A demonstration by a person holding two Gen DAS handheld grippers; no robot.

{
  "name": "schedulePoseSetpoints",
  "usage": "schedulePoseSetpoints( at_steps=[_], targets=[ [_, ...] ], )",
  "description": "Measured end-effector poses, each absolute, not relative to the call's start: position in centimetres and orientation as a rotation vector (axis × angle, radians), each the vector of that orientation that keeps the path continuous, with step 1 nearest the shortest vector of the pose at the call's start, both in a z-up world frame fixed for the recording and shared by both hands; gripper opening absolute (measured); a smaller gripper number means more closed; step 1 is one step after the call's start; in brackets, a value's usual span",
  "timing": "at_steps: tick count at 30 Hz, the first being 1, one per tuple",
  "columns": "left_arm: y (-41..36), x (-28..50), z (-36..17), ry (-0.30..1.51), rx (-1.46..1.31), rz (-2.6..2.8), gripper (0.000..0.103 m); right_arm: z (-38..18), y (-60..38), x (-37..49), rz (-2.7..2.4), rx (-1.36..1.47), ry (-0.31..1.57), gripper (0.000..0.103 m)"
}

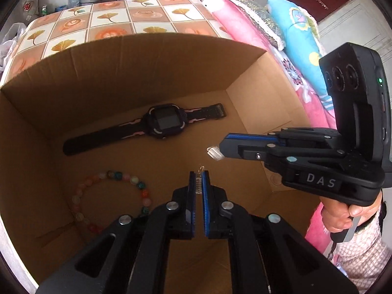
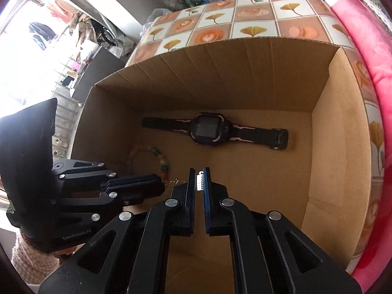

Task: Organize jewelry
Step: 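Open the left tool to drop the charm into the box, then move the left tool back to the gold pieces and close it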

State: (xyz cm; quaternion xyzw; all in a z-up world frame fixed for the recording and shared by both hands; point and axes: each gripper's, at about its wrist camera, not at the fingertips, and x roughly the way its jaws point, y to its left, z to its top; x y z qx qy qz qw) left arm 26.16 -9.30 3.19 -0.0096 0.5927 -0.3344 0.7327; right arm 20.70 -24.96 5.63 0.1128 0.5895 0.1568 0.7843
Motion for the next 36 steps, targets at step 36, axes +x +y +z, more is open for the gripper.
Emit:
schedulePoseSetpoints(
  at_steps=[36],
  targets=[
    [-1.4, 3.6, 3.1, 0.847, 0.125, -0.749, 0.017, 4.1, -24.2, -0.8, 0.437, 0.22, 1.025, 0.017]
  ],
)
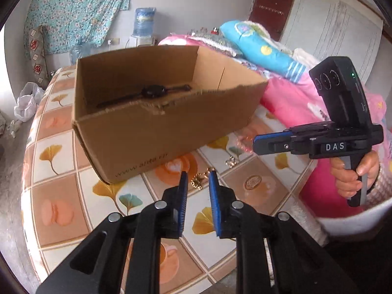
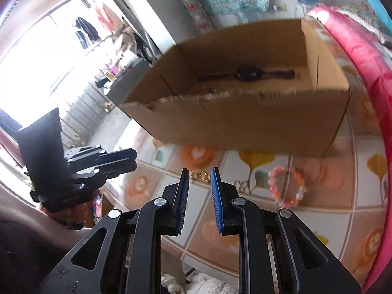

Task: Organize jewelry
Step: 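Move the left tool back to the gold pieces and close it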

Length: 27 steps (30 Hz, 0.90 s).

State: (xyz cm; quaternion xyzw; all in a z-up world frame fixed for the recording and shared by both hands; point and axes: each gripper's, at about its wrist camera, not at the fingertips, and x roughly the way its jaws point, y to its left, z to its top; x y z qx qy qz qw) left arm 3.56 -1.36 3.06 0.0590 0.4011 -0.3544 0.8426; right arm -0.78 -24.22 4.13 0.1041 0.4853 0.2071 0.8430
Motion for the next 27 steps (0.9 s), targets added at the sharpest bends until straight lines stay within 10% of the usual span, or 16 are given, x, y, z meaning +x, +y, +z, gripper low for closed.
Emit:
schedulePoseSetpoints(
  at_steps=[20, 27],
  targets=[
    [-6.5, 6.3, -2.4, 0.888, 0.3, -0.688, 0.017, 1.5, -21.8, -1.4, 0.377, 0.144, 1.101, 0.015],
    [-7.0, 5.9, -2.5, 0.888, 0.308, -0.7, 0.0, 1.2, -22.3, -1.0, 0.368, 0.146, 1.095, 0.015]
  ],
)
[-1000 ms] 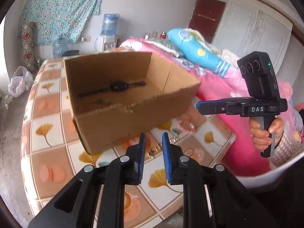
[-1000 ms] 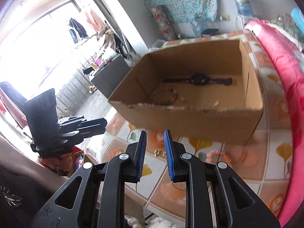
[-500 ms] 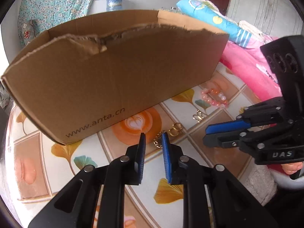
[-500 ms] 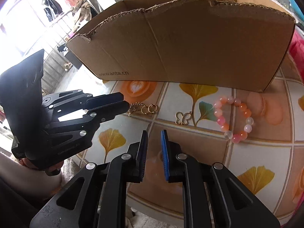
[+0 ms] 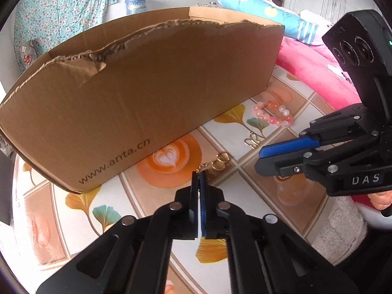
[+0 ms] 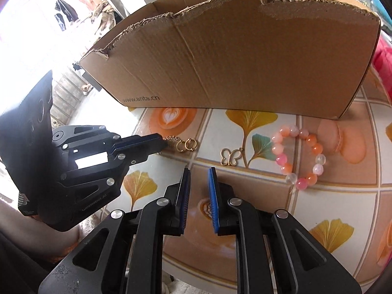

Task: Organize jewelry
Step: 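Move the left tool back to the gold pieces and close it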

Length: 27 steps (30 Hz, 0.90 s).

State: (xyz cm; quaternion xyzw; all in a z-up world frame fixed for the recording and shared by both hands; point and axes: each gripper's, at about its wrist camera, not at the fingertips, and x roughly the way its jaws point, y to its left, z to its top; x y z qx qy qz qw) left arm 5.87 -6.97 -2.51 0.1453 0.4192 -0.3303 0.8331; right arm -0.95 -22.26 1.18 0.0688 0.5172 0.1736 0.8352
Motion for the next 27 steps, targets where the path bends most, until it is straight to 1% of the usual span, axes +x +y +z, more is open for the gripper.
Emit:
schedulePoseSetpoints(
  at_steps=[9, 14, 21, 27],
  targets=[
    [-4.5, 5.9, -1.4, 0.908, 0.164, -0.707, 0.0, 1.4, -22.9, -1.1, 0.359, 0.147, 1.084, 0.015],
    [-3.0, 5.4, -0.7, 0.9, 0.133, -0.692, 0.0, 2.0, -23.2, -1.5, 0.364, 0.147, 1.065, 0.016],
    [-1.4, 5.4, -1.3, 0.923, 0.093, -0.649, 0.0, 2.9, -21.4, -1.9, 0.404, 0.069, 1.005, 0.017],
    [-0.6, 5.4, -1.8, 0.934, 0.067, -0.628, 0.0, 2.6, -19.5, -1.0, 0.466, 0.045, 1.014, 0.017]
  ],
)
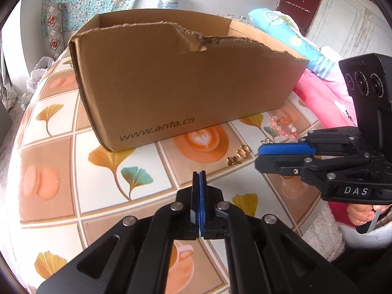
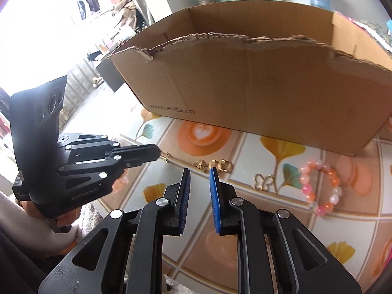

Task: Organize jewelry

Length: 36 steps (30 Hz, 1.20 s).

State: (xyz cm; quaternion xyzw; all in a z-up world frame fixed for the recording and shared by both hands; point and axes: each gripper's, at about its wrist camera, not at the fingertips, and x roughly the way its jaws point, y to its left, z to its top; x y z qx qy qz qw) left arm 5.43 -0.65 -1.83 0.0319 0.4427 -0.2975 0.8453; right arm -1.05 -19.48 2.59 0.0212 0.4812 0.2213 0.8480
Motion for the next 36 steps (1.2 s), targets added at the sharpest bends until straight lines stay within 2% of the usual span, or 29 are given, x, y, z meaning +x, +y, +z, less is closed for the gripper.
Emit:
schedulePoseSetpoints(
  at_steps=[9, 12, 15, 32, 36],
  targets=[
    [-0.1, 5.4, -2.2, 0.942, 0.037, -0.624, 0.0, 1.6, -19.9, 1.0, 0.439, 0.067, 1.057, 0.017],
    [0.0, 5.5, -2.4, 0.948, 0.036, -0.624, 0.0, 1.6, -20.5, 1.5, 0.399, 0.058, 1.056, 0.011],
    [-0.1, 5.5, -2.4, 0.947, 0.034, -0.625, 0.0, 2.0, -20.8, 1.5, 0.376, 0.052, 1.048, 0.016],
    [-0.2, 5.5, -2.4, 0.942, 0.034, -0.625, 0.0, 1.9, -17.0, 1.1, 0.432, -0.011, 1.054, 0.014],
    [-0.1, 5.5, -2.4, 0.943, 0.03, -0.627, 0.0, 2.3, -17.3, 1.2, 0.415, -0.004, 1.051, 0.017]
  ],
)
